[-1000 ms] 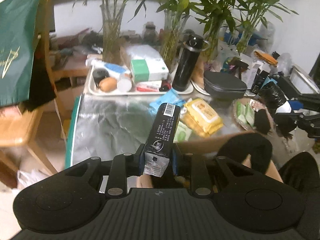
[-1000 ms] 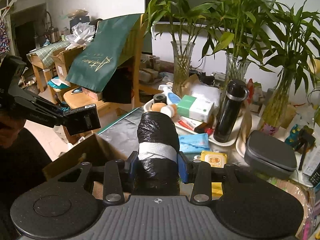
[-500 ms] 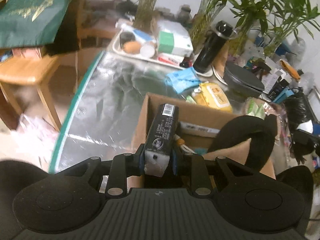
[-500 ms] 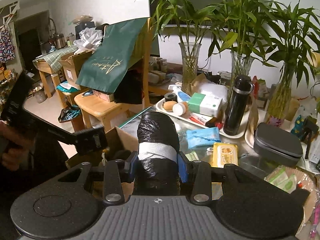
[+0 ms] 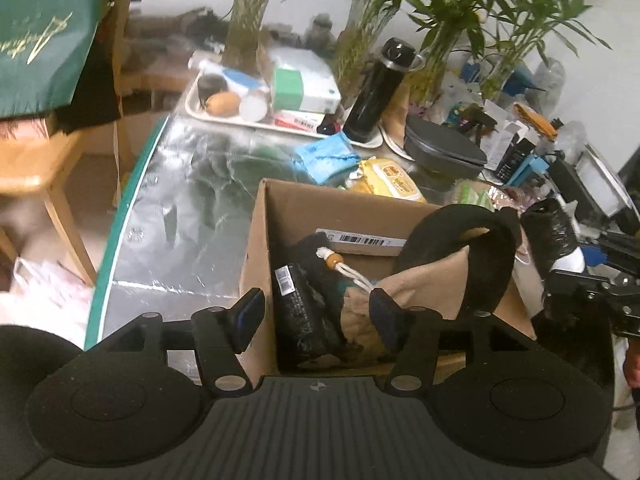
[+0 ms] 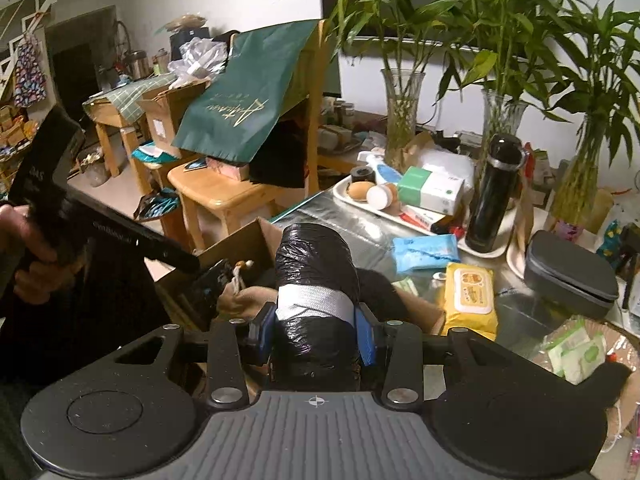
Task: Organize soft objects
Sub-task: 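Open the left gripper over the box while the right drops the rolled bag in, then move both grippers away from the box back over the table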
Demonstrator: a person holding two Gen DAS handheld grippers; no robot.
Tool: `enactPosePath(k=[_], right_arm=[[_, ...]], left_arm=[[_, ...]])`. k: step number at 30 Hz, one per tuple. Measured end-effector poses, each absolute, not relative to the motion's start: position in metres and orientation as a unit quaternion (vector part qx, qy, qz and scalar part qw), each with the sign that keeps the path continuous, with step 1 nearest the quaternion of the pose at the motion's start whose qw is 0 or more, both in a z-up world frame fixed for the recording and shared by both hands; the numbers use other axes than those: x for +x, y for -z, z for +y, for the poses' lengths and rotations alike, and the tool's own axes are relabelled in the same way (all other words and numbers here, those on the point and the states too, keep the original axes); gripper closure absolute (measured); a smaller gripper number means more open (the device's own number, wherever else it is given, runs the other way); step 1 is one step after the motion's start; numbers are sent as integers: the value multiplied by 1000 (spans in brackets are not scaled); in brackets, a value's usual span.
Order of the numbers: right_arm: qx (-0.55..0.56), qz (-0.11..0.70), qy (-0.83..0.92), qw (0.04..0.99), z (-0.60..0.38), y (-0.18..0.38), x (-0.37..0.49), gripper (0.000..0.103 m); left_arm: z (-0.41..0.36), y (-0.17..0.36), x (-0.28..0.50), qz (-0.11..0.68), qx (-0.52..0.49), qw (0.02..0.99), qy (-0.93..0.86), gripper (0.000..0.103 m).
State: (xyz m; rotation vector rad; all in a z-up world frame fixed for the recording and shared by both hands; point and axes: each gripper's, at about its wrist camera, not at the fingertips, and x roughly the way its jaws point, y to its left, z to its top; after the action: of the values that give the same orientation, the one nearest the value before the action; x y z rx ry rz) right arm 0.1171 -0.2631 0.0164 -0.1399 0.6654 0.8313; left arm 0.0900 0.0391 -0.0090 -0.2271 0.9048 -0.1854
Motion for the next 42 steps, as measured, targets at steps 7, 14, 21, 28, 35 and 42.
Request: enactPosePath(k=[7, 14, 21, 28, 35, 42], right_arm=[[-105, 289, -439, 845, -250, -15, 115, 59], [-198, 275, -466, 817, -225, 4, 114, 43], [-151, 285, -455, 830, -233, 4, 116, 13], [-85, 318, -402, 854, -248, 3, 130, 4], [-41, 356, -330, 873, -260, 7, 146, 0], [-24, 369, -292, 882, -266, 10, 153, 0]], left_arm=[[43, 1, 84, 417, -95, 899, 100, 46], [46, 0, 85, 410, -90, 902, 99, 46], [48, -3, 85, 400, -77, 907, 106, 46], [51, -5, 88, 384, -73, 913, 115, 46], [52, -6, 96, 377, -69, 918, 106, 46], [51, -7, 99, 368, -60, 922, 106, 42]])
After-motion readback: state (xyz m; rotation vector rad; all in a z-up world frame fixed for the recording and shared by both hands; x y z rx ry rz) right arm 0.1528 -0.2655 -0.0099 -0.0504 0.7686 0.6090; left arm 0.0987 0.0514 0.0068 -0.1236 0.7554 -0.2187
